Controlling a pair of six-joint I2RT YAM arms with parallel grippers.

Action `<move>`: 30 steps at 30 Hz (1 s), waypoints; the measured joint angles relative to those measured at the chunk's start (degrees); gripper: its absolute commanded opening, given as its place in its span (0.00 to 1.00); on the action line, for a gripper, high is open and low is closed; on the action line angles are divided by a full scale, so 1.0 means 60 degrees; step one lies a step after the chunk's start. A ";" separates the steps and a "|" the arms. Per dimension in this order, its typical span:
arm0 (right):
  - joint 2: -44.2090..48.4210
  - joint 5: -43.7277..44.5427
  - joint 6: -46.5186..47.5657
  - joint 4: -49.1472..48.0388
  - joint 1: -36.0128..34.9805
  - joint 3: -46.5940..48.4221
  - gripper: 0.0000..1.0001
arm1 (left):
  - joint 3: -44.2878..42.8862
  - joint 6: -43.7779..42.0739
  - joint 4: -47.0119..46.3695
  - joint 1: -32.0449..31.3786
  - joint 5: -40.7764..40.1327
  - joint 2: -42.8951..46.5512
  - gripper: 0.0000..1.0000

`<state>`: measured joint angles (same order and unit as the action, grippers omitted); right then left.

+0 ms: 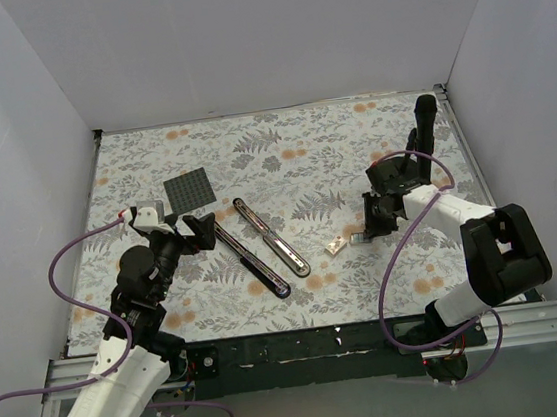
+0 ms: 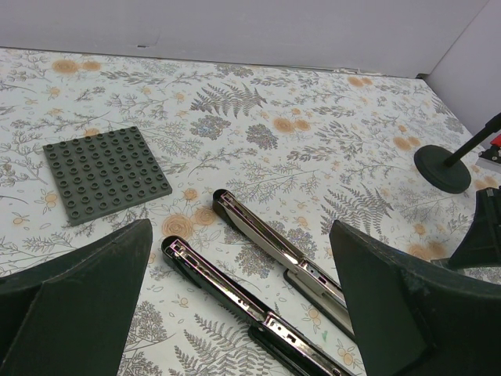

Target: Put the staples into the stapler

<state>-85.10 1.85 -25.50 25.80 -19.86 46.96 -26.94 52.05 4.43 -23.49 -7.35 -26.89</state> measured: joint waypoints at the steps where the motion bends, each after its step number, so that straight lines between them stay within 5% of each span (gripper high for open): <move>1: 0.0000 -0.0076 0.0015 -0.0040 0.0000 -0.0007 0.20 | 0.0000 0.0000 0.0000 0.0000 0.0000 0.0000 0.98; 8: -0.0004 -0.0510 0.0248 -0.0171 0.0004 -0.0044 0.07 | 0.0000 0.0000 0.0000 0.0000 0.0004 -0.0007 0.98; 18: 0.0146 -0.0627 0.0685 0.0018 0.0004 -0.0022 0.05 | 0.0000 0.0000 0.0000 0.0000 0.0004 -0.0011 0.98; 26: 0.0404 -0.0270 0.0969 0.0273 -0.0022 0.0171 0.41 | 0.0000 0.0000 0.0000 0.0000 0.0004 -0.0007 0.98; 30: 0.0412 -0.0321 0.0998 0.0291 -0.0193 0.0175 0.47 | 0.0000 0.0000 0.0000 0.0000 0.0004 -0.0007 0.98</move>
<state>-82.63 -0.08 -19.51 27.55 -21.02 48.01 -26.94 52.05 4.43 -23.49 -7.33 -26.94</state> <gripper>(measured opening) 0.444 0.982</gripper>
